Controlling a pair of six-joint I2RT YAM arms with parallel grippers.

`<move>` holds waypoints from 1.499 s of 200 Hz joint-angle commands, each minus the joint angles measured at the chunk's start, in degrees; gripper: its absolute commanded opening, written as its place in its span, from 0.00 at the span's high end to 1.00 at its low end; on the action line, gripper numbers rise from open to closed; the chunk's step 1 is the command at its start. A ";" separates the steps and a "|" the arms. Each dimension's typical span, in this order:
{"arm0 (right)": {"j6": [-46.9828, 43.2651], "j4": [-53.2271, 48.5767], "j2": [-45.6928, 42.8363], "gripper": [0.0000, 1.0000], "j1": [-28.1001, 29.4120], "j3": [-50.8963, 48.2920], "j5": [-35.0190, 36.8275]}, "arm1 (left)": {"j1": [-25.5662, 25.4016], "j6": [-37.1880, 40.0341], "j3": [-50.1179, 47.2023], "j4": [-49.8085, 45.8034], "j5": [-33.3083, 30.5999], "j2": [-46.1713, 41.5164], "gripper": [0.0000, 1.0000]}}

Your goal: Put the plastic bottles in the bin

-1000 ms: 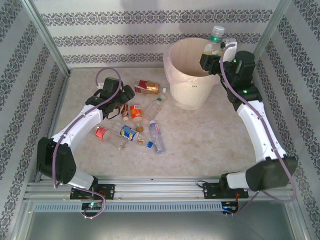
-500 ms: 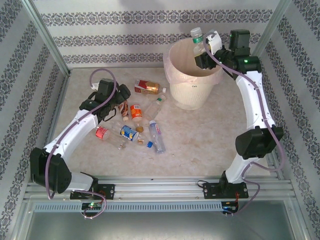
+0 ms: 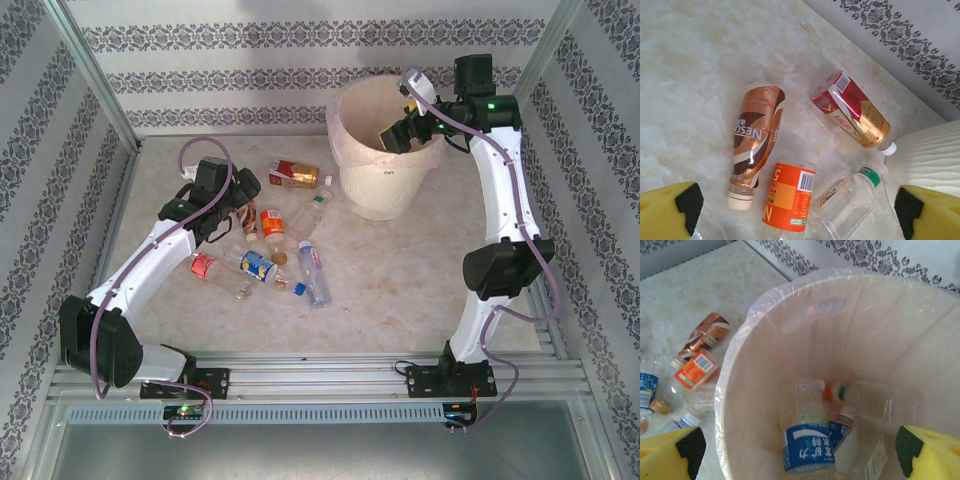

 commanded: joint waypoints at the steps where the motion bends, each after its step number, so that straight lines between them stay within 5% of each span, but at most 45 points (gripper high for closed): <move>1: 6.24 8.05 -4.43 0.02 -0.04 -4.96 -1.49 | 0.63 -0.53 -0.56 -1.27 -0.52 -0.83 0.00; 71: 27.25 39.25 -18.42 0.02 0.44 -28.60 9.62 | 0.63 1.96 0.45 -0.99 1.89 1.48 0.00; 116: 36.94 48.97 -27.52 0.02 2.10 -40.87 17.56 | 0.80 3.59 2.68 -4.01 1.06 4.42 0.00; 192: 44.98 50.39 -40.41 0.02 7.61 -55.20 26.99 | 4.41 6.98 6.87 -7.40 -3.03 14.20 0.00; 300: 45.60 43.95 -47.38 0.02 8.31 -62.55 33.95 | 10.11 13.77 24.25 -10.99 5.56 37.77 0.00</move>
